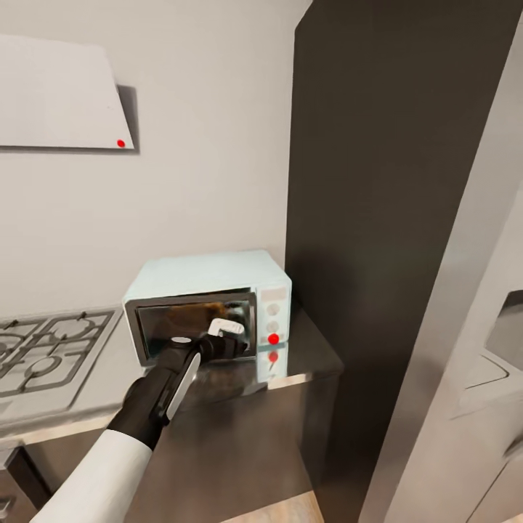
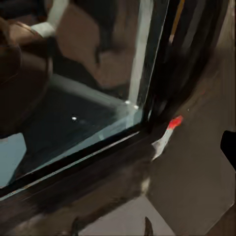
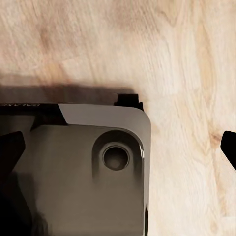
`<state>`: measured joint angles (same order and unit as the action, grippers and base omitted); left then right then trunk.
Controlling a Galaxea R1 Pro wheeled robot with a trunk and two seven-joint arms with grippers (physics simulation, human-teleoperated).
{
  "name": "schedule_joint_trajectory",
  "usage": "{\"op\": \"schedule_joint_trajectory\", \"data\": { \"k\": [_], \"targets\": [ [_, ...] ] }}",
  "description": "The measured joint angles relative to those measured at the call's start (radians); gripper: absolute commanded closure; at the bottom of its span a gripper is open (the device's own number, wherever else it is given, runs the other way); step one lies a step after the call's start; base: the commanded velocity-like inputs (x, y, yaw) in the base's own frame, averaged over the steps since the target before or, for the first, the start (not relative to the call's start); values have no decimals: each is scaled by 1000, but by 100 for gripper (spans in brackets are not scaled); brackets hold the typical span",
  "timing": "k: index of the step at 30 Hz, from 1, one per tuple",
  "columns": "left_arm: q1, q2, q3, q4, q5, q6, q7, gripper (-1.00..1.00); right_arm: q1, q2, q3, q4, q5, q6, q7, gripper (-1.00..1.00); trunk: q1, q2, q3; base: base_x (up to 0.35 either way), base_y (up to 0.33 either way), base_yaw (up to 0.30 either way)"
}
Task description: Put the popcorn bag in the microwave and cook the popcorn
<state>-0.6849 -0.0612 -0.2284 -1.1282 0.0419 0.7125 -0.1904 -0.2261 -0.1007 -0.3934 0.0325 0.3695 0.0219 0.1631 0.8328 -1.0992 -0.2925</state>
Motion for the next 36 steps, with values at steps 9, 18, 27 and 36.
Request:
{"op": "schedule_joint_trajectory", "data": {
  "k": [9,18,27,36],
  "targets": [
    [0,-1,0,-61,26,143,-10,-100,0,0,0,0,0,0,0,-100,0,0,0,191,0,0],
    [0,0,1,-13,6,3,-2,-100,-1,0,0,0,0,1,0,-100,1,0,0,-197,0,0],
    [0,-1,0,-13,0,4,-1,-100,0,0,1,0,3,-1,11,-100,1,0,0,-344,0,0],
    [0,-1,0,-3,8,4,-2,-100,0,0,1,0,3,-1,8,-100,1,0,0,-345,0,0]
  ]
}}
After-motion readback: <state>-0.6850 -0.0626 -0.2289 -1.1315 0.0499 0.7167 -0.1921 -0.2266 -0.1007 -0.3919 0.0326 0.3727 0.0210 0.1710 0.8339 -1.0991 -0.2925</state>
